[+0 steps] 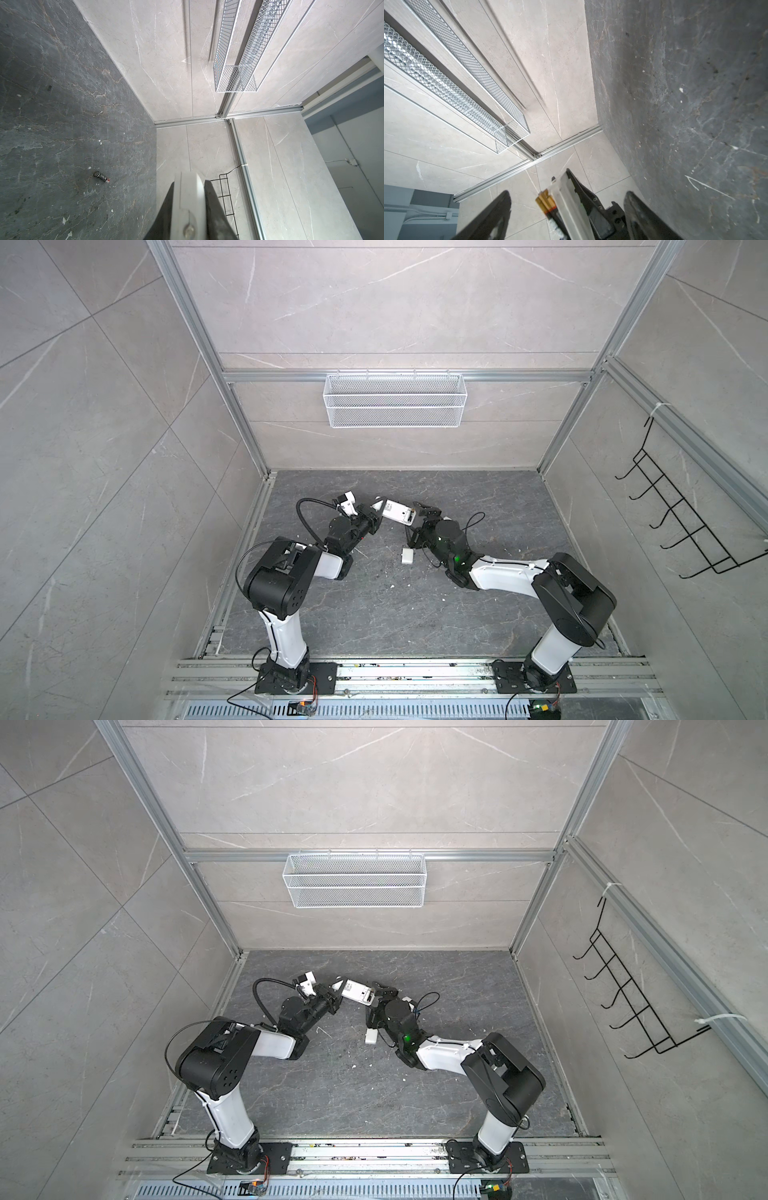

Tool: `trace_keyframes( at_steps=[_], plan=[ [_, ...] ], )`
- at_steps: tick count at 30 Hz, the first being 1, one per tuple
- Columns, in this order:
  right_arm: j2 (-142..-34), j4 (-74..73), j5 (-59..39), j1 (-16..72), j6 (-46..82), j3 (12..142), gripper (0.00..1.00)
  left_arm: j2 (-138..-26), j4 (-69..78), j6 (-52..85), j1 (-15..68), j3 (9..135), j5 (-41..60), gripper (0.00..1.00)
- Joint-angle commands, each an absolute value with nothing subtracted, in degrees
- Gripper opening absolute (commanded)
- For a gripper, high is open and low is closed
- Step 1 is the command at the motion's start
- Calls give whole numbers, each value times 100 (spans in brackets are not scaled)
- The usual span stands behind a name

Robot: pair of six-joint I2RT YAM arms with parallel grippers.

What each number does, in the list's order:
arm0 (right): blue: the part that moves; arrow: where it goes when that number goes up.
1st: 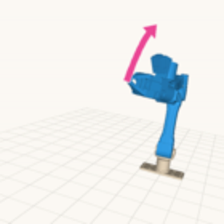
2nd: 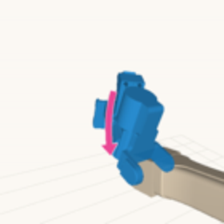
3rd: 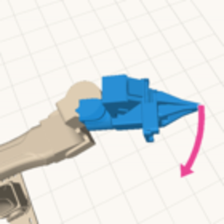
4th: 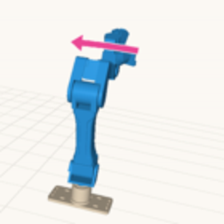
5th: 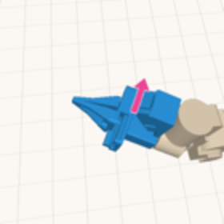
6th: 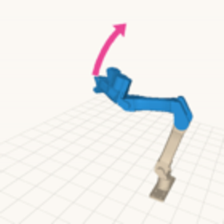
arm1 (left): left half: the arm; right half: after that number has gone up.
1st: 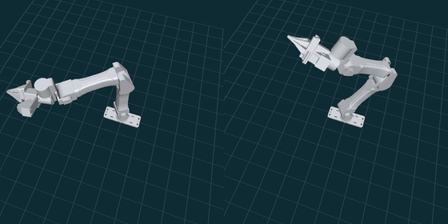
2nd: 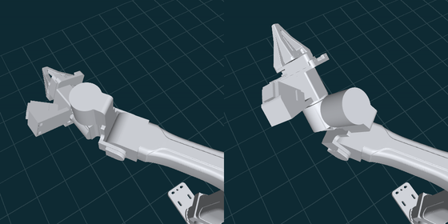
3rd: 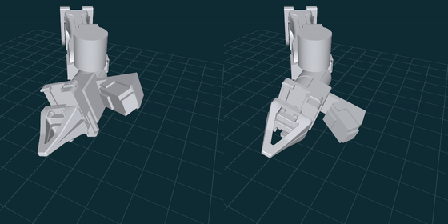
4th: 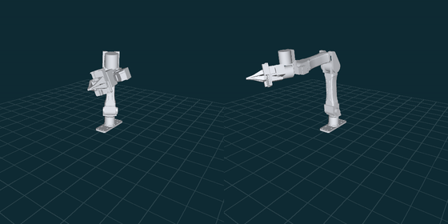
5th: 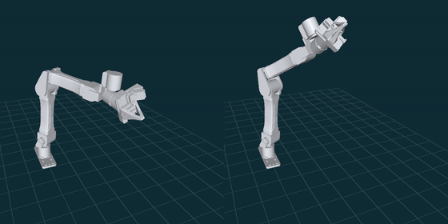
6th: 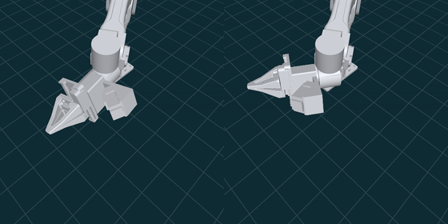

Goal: Load the batteries into the remote control

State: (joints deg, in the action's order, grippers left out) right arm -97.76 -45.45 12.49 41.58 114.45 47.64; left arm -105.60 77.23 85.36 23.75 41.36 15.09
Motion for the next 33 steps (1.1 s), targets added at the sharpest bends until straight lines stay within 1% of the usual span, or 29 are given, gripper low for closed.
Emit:
trace_keyframes(
  at_steps=[1,4,11,14,23,25,27,33],
  plan=[
    [-9808,-4832,1380,4200,11625,4682,83,-10482,8120,8323,2364,4324,1512,7],
    [-9873,-4931,1352,4197,11686,4692,78,-10478,8116,8299,2364,4307,1512,7],
    [-10188,-5276,1301,4236,11845,4873,73,-10449,8120,8246,2364,4299,1529,6],
    [-10200,-5265,1310,4258,11839,4890,69,-10416,8116,8234,2363,4267,1520,6],
    [-10233,-5299,1351,4305,11864,4896,63,-10469,8121,8244,2356,4256,1505,6],
    [-10209,-5282,1375,4315,11852,4885,58,-10444,8121,8224,2346,4245,1499,6],
    [-10180,-5264,1403,4317,11838,4865,56,-10434,8117,8224,2334,4237,1507,6],
    [-10136,-5259,1424,4320,11815,4821,55,-10395,8121,8239,2287,4201,1499,6]
  ],
)
